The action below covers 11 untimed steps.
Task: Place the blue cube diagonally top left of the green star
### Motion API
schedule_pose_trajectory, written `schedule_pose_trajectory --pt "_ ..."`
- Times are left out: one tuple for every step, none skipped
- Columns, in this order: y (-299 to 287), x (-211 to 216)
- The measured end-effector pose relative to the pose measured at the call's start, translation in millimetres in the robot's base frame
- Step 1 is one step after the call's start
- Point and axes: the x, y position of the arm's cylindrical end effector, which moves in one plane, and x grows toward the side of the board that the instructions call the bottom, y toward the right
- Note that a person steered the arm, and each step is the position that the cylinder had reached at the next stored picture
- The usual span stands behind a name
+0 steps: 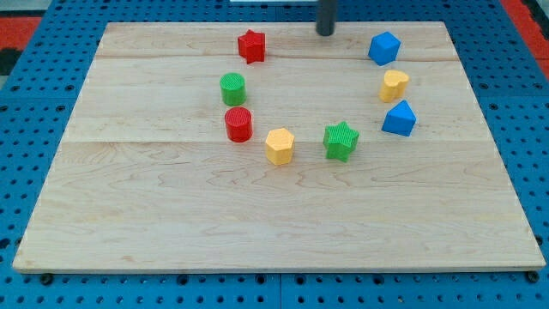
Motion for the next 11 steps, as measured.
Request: schedule_pose_trajectory --pt "77.5 -0.3" --pt "95.8 31.2" --pt "59.5 79.5" --pt "42.1 71.6" --pt "32.5 61.4" --pt "-7.5 72.3" --pt "-26.5 129.0" --pt "-46.8 167.9" --pt "-43.2 167.7" --pt "-14.7 158.2" --pt "-12.4 142.4"
